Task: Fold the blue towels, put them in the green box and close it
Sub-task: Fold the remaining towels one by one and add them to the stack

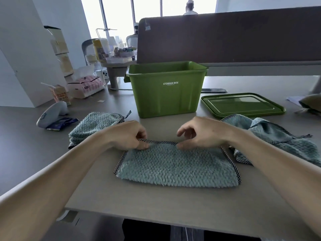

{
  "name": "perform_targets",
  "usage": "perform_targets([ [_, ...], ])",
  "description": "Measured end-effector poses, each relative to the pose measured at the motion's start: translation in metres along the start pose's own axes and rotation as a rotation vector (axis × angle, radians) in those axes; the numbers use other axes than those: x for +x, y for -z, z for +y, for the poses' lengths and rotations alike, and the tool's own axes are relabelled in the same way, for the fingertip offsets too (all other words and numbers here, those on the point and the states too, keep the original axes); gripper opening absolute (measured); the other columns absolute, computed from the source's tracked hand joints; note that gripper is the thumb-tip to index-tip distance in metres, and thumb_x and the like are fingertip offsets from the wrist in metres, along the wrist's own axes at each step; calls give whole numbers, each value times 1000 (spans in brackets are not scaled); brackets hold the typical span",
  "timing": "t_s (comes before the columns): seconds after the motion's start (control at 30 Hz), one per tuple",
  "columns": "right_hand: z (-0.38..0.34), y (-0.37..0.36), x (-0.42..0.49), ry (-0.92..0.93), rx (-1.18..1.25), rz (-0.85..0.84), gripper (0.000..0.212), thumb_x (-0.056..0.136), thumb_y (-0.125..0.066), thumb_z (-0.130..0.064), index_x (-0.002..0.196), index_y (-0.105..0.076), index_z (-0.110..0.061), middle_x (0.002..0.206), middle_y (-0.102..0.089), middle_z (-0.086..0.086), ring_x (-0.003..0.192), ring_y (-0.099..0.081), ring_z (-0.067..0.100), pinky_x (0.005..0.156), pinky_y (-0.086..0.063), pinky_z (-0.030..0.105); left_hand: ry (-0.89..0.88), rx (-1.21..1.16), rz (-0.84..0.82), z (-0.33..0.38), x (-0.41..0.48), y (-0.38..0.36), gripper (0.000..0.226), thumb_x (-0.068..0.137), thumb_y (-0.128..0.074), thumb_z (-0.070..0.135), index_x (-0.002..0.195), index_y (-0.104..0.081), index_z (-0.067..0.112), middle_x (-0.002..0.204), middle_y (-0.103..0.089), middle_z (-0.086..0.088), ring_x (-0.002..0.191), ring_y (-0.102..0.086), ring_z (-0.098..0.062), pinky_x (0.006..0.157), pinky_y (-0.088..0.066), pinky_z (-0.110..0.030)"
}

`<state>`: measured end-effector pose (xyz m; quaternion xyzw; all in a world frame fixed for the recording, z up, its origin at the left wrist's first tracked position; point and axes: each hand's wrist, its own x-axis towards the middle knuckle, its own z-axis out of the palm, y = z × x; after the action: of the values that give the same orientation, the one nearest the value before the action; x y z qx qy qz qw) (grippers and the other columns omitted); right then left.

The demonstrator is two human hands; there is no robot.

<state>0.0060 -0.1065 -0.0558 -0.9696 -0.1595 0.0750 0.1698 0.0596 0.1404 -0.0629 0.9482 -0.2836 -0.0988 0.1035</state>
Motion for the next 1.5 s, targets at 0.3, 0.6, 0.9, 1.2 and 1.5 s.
perform_targets([
  [0.3, 14, -3, 11, -169, 332, 38, 22, 80, -79, -34, 90, -77, -14, 89, -76, 2, 87, -71, 19, 79, -52, 33, -100, -505, 217, 22, 54, 4, 42, 73, -85, 28, 108, -61, 24, 97, -75, 1, 91, -69, -7, 90, -49, -29],
  [0.6, 40, -2, 12, -355, 695, 101, 25, 76, -83, -31, 88, -75, -11, 84, -78, 4, 82, -75, 23, 84, -58, 39, 17, -918, 152, 9, 66, -2, 25, 76, -81, 10, 99, -73, 4, 96, -76, -12, 90, -69, -22, 71, -58, -26],
  [0.9, 45, 0, 17, -298, 813, 178, 14, 78, -82, -18, 86, -75, -9, 82, -75, 1, 66, -66, 16, 51, -50, 19, -81, -1144, 271, 12, 79, -9, 14, 82, -72, -1, 96, -72, 3, 93, -74, -9, 85, -69, -17, 74, -57, -25],
  [1.2, 49, 0, 18, -424, 593, 163, 40, 71, -84, -46, 83, -76, -9, 67, -63, 4, 52, -49, 18, 45, -34, 21, 54, -975, 493, 5, 94, -24, 21, 79, -81, 30, 89, -78, 11, 89, -78, -7, 77, -68, -11, 73, -50, -26],
  [1.5, 53, 4, 27, -286, 1011, 380, 70, 81, -79, -19, 142, -45, -16, 67, -68, -10, 49, -42, 11, 40, -34, 22, -158, -1077, 597, 24, 81, -15, 15, 85, -73, 21, 97, -75, 14, 86, -71, -17, 35, -35, -8, 35, -29, -18],
])
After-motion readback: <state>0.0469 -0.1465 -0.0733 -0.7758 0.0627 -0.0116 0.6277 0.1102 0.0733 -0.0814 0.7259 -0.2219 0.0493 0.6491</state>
